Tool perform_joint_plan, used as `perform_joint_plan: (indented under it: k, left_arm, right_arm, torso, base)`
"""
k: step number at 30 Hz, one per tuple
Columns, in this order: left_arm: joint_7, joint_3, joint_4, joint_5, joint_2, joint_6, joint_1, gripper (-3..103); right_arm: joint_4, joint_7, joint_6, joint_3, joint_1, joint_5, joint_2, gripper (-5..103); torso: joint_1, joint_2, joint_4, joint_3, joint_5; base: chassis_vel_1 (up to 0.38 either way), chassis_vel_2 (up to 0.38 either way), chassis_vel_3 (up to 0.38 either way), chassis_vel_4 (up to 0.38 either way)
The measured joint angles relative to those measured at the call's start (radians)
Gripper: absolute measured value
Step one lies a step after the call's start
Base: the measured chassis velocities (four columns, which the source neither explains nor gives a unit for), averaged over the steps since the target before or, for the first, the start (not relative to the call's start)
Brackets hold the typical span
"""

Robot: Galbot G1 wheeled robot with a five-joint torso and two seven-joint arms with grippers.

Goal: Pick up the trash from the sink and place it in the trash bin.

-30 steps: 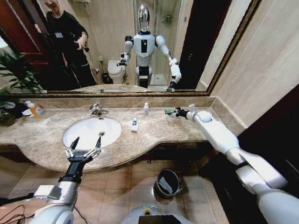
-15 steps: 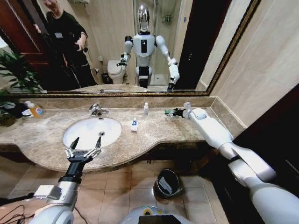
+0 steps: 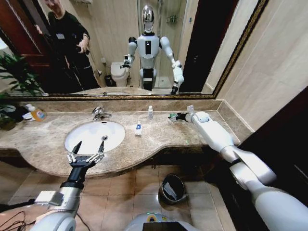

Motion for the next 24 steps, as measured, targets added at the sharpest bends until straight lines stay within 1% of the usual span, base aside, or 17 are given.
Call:
perform_joint_plan:
  k: [4, 13, 20, 24]
  left_arm:
    - [0.0, 0.0, 0.0, 0.0, 0.0, 0.0, 0.0, 100]
    - [0.0, 0.0, 0.0, 0.0, 0.0, 0.0, 0.0, 100]
    - [0.0, 0.0, 0.0, 0.0, 0.0, 0.0, 0.0, 100]
    - [0.0, 0.0, 0.0, 0.0, 0.0, 0.0, 0.0, 100]
  right_arm:
    - [-0.014, 0.013, 0.011, 0.002, 0.004, -0.001, 0.003, 100]
    - [-0.032, 0.0, 0.033, 0.011, 0.0, -0.004, 0.013, 100]
    - [-0.023, -0.011, 0.049, 0.015, -0.018, -0.008, 0.014, 100]
    - [0.011, -0.01, 0.051, 0.008, -0.034, -0.01, 0.0, 100]
  torso:
    - [0.0, 0.0, 0.0001, 0.0, 0.0]
    - [0.0, 0.0, 0.0003, 0.0, 0.0]
    - [0.0, 0.0, 0.0003, 0.0, 0.0]
    - [0.0, 0.0, 0.0003, 0.0, 0.0003]
  base:
    - [0.0, 0.0, 0.0, 0.0]
    - [0.0, 0.0, 0.0, 0.0]
    - [0.0, 0.0, 0.0, 0.0]
    - [0.0, 0.0, 0.0, 0.0]
